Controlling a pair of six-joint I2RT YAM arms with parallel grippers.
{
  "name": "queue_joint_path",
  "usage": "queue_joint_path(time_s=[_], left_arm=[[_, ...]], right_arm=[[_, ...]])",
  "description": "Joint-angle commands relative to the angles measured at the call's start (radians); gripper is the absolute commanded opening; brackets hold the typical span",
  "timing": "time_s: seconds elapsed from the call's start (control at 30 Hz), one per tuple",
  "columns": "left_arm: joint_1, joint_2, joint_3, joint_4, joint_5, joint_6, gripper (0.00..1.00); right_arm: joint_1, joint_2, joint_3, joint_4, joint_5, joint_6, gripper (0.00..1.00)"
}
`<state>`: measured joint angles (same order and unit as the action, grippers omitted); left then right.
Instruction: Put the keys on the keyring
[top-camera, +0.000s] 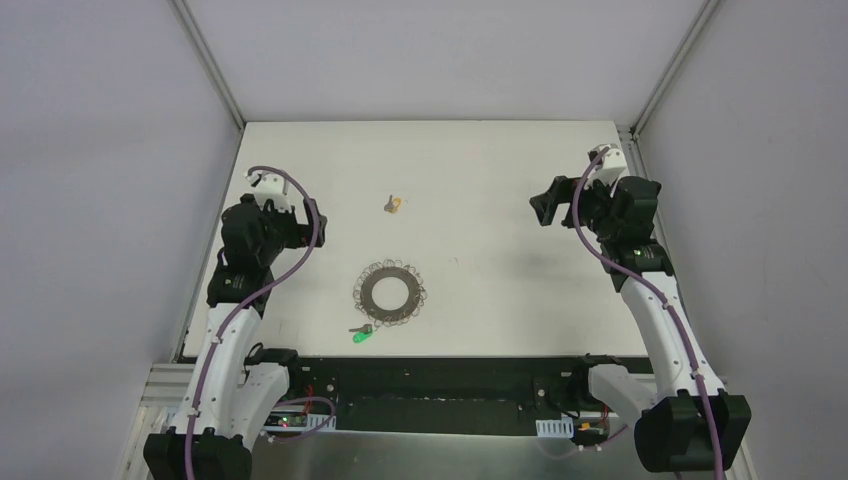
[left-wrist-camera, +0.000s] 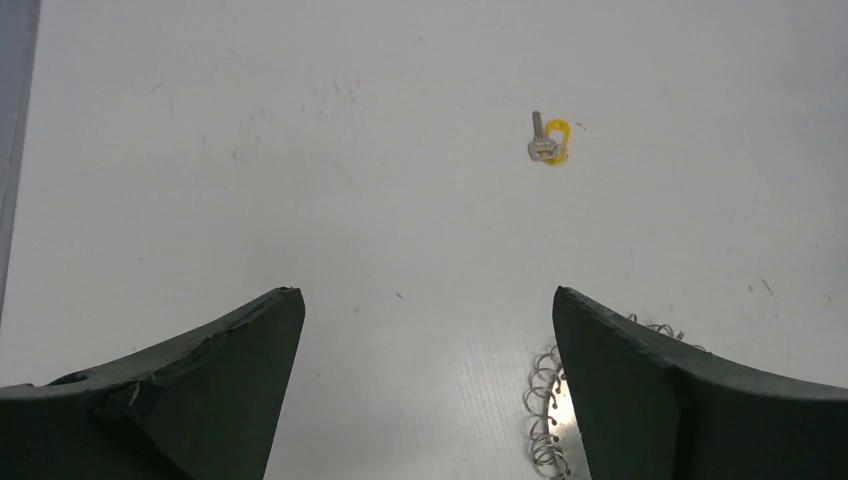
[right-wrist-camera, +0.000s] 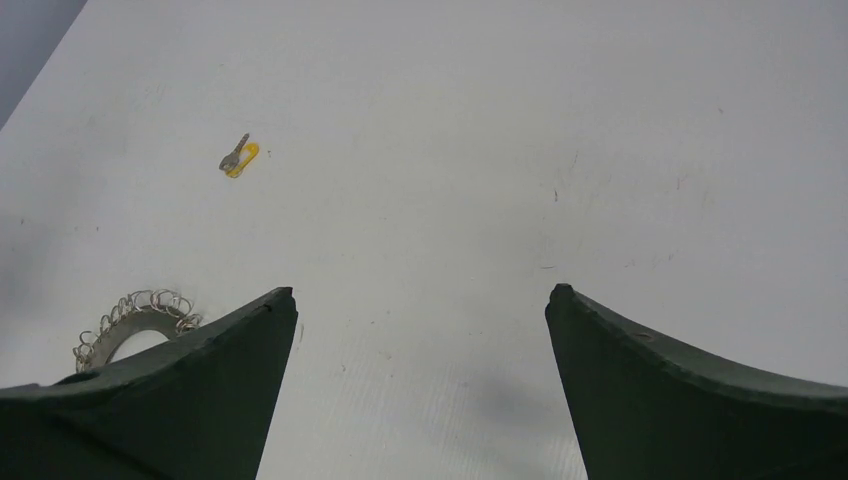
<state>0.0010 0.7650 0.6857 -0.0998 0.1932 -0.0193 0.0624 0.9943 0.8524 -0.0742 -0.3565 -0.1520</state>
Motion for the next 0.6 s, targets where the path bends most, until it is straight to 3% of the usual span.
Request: queue_joint_path(time_s=[0.0,0.17,0.3,0.4,0.57], left_arm=[[0.002,-0.012,0.005,0.012,0.039,-0.025,0.99],[0.002,-0.007,0.001,-0.004,0.066,-0.035,0.99],[0.002,0.068,0.139,-0.246,0.181,0.126,0.99],[0.002,0.114,0.154,-0.321,0.269,0.193,1.00],[-0.027,0.168,0.172,-0.356,0.221,0.249,1.00]], right_arm=[[-0.006,-0.011,-0.008,0.004,-0.032,-0.016,1.00],[-0.006,-0.011,-0.006,0.002,-0.021,-0.023,1.00],[-0.007,-0.005,0.002,-0.004,-0.006,-0.022,1.00],[-0.011,-0.020,0.008,-0.033,-0.039,-0.042,1.00],[0.007,0.005,0.005,-0.049,-0.083,-0.057,1.00]])
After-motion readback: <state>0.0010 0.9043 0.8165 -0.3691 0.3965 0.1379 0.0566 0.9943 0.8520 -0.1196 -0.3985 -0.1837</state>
